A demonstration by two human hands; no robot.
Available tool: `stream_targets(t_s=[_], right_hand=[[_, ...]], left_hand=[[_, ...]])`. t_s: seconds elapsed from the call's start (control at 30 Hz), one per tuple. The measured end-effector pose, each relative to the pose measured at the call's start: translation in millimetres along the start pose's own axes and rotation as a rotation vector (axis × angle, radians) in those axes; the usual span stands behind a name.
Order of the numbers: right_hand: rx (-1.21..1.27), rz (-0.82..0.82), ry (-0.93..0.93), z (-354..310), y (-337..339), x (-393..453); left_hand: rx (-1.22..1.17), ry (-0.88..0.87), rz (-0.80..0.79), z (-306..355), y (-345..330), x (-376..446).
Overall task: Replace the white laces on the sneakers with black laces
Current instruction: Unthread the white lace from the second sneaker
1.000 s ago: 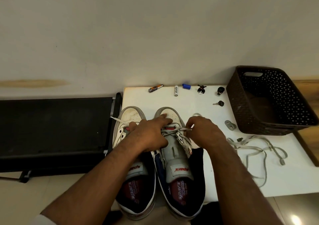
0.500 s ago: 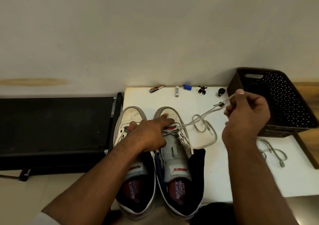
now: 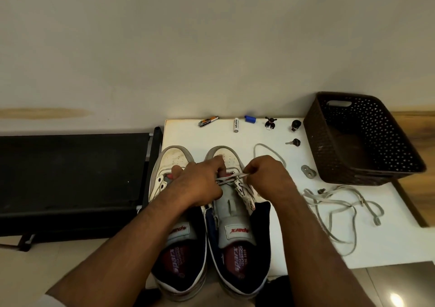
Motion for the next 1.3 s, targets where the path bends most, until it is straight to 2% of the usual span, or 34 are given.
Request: stream_targets(t_s=[0.2,0.27,0.3,0.37,0.43,0.5,0.63,0.73,0.83,1.03,1.1,1.17,1.23,1.3], right_hand=[[0.056,0.212,0.016,-4,18,-5],[0.114,0.359,0.017,-2,31,-8],[0.216,0.463,0.015,1,39,-10],[0.625,0.662,-0.021,12,59,-16],[0.991,0.777,-0.073,25,72,-19],[1.031,0.715,-0.107,30,69,-15],[0.707,0.319,-0.110,15,46,-7],[0.382,0.056,0.067,-6,27,-9],[0.044,-0.193,0.227,-19,0,-12],[-0.051,-0.225,0.168,-13,-7,-7],[-0.041,-0.229,0.180,-11,-5,-8],[-0.020,-0.233,0.165,-7,-3,-7],[0.001,-0.235,0.154,-5,-2,-6],[-0.028,-0.235,0.168,-5,-2,-5]], left_hand=[[0.014,-0.004,-0.041,-2,0,-2],[0.038,-0.014,-0.029,-4,0,-1],[0.051,-0.019,-0.027,-5,0,-1],[0.054,-0.028,-0.026,-6,-1,0],[0.039,-0.039,-0.005,-6,-2,1],[0.001,-0.037,0.036,-4,-2,5],[-0.083,0.010,0.205,-6,9,7],[-0.081,0.039,0.346,-13,18,5],[0.018,0.063,0.381,-17,24,3],[0.137,0.136,0.314,-24,36,3],[0.106,0.189,0.359,-32,49,0],[0.035,0.292,0.491,-51,70,-6],[-0.012,0.363,0.710,-74,89,-16],[-0.046,0.337,0.874,-85,94,-25]])
Point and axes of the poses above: each hand's wrist, its own x-axis towards the middle knuckle, its own y-axis out of the back of the hand, z = x × y, the point moved 2 cm from there along x, towards the middle knuckle, and after that the axes turned 1 degree about -y, right-handed, at the moved point
